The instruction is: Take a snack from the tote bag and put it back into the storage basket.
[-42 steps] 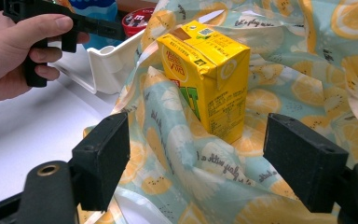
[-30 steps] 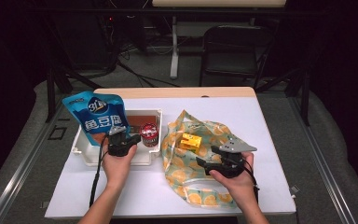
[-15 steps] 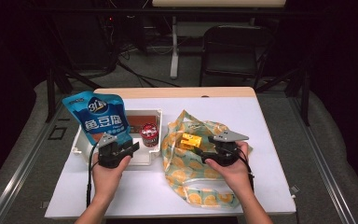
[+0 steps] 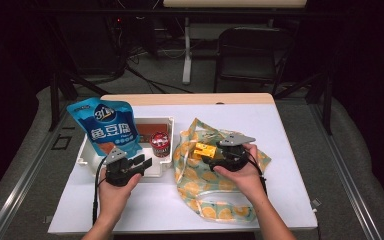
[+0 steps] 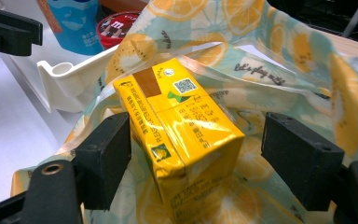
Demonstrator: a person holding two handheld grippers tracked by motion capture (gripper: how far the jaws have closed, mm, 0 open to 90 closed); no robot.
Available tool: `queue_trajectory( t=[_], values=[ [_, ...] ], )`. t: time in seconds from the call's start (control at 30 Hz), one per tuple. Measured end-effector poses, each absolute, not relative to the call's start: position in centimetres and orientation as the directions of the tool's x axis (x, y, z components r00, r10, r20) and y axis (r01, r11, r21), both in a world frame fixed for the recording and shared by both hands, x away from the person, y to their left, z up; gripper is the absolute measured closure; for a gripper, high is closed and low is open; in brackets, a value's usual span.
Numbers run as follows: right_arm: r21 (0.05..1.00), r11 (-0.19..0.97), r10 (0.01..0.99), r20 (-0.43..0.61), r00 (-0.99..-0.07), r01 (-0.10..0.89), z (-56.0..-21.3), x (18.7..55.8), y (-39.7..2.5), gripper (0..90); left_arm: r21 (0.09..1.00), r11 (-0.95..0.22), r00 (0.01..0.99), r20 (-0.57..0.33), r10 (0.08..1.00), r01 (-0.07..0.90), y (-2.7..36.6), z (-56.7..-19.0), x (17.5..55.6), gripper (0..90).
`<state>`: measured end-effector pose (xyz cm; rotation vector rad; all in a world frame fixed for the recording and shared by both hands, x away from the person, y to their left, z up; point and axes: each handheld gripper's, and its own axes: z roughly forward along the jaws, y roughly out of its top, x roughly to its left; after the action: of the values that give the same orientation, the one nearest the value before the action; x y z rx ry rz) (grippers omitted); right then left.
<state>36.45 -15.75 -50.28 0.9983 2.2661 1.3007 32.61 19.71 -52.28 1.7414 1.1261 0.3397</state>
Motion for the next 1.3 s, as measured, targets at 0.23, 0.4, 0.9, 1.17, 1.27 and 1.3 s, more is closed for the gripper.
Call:
queue_trajectory(
  t=[0.23, 0.4, 0.9, 1.17, 1.27, 1.3],
  values=[
    [0.836, 0.361, 0.692, 0.058, -0.719, 0.414, -51.0, 37.6, -15.0, 21.7, 0.844, -0.073, 0.531, -0.265, 0.805, 0.531, 19.7, -52.3, 32.5, 60.2],
    [0.82, 0.392, 0.668, 0.058, -0.742, 0.417, -51.4, 38.2, -14.0, 21.0, 0.841, -0.083, 0.537, -0.263, 0.801, 0.535, 19.5, -52.5, 32.5, 60.3],
    [0.816, 0.414, 0.659, 0.037, -0.751, 0.403, -51.6, 37.7, -13.6, 51.1, 0.85, -0.088, 0.55, -0.255, 0.795, 0.52, 19.2, -52.5, 32.2, 60.4],
    [0.832, 0.38, 0.68, 0.044, -0.731, 0.404, -49.9, 37.3, -14.2, 51.3, 0.86, -0.087, 0.579, -0.259, 0.773, 0.502, 18.7, -52.1, 32.0, 56.6],
    [0.842, 0.36, 0.689, 0.05, -0.723, 0.401, -49.0, 37.3, -14.4, 51.2, 0.873, -0.098, 0.596, -0.24, 0.766, 0.477, 18.3, -51.9, 31.9, 49.6],
    [0.845, 0.357, 0.69, 0.048, -0.722, 0.398, -48.8, 37.2, -14.4, 51.2, 0.877, -0.103, 0.601, -0.231, 0.765, 0.469, 18.2, -51.8, 31.8, 46.5]
  ],
)
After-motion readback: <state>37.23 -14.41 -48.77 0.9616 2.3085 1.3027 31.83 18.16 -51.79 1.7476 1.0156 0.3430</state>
